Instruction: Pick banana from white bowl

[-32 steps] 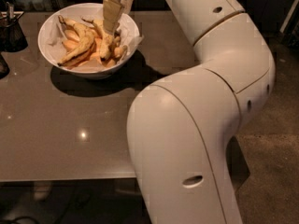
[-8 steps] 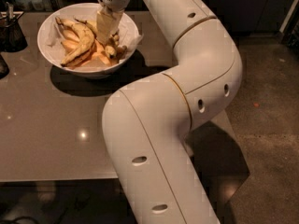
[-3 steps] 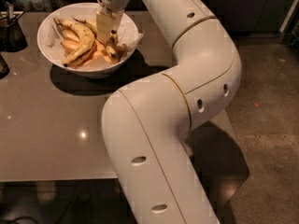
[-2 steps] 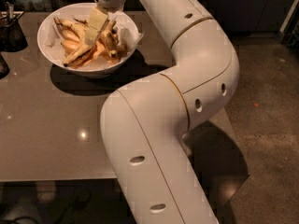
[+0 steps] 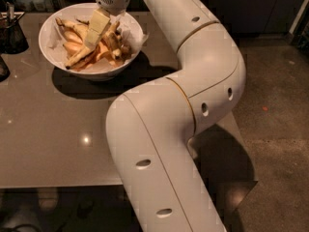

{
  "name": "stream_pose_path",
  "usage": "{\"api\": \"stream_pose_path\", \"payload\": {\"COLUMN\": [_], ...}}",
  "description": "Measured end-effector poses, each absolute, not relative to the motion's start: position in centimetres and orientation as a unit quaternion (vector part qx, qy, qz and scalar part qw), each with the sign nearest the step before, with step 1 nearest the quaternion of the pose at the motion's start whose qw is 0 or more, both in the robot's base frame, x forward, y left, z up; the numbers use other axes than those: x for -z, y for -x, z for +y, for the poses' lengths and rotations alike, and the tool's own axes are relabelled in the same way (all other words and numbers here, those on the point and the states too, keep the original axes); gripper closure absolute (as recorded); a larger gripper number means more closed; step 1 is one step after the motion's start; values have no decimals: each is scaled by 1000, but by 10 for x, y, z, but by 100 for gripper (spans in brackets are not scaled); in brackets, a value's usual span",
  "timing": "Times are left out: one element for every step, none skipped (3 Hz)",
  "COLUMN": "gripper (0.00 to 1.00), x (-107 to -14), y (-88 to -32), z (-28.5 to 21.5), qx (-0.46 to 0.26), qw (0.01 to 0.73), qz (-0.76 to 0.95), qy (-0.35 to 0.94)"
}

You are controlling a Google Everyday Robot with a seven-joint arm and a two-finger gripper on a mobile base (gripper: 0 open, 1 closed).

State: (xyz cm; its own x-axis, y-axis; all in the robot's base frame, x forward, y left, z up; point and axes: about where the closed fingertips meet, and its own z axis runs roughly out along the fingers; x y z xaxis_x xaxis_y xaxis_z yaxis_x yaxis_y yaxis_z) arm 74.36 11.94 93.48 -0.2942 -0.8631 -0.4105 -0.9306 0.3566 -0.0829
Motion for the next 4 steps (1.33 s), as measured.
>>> {"api": "stream_pose_path", "payload": {"gripper": [0, 0, 19, 43], "x": [-921, -918, -924, -931], "y": [-741, -742, -745, -746], "z": [126, 130, 132, 133], "qx": [-128, -153, -154, -149], "qw": [186, 188, 200, 205], "qz": [810, 819, 821, 818], "qy": [541, 520, 512, 516]}}
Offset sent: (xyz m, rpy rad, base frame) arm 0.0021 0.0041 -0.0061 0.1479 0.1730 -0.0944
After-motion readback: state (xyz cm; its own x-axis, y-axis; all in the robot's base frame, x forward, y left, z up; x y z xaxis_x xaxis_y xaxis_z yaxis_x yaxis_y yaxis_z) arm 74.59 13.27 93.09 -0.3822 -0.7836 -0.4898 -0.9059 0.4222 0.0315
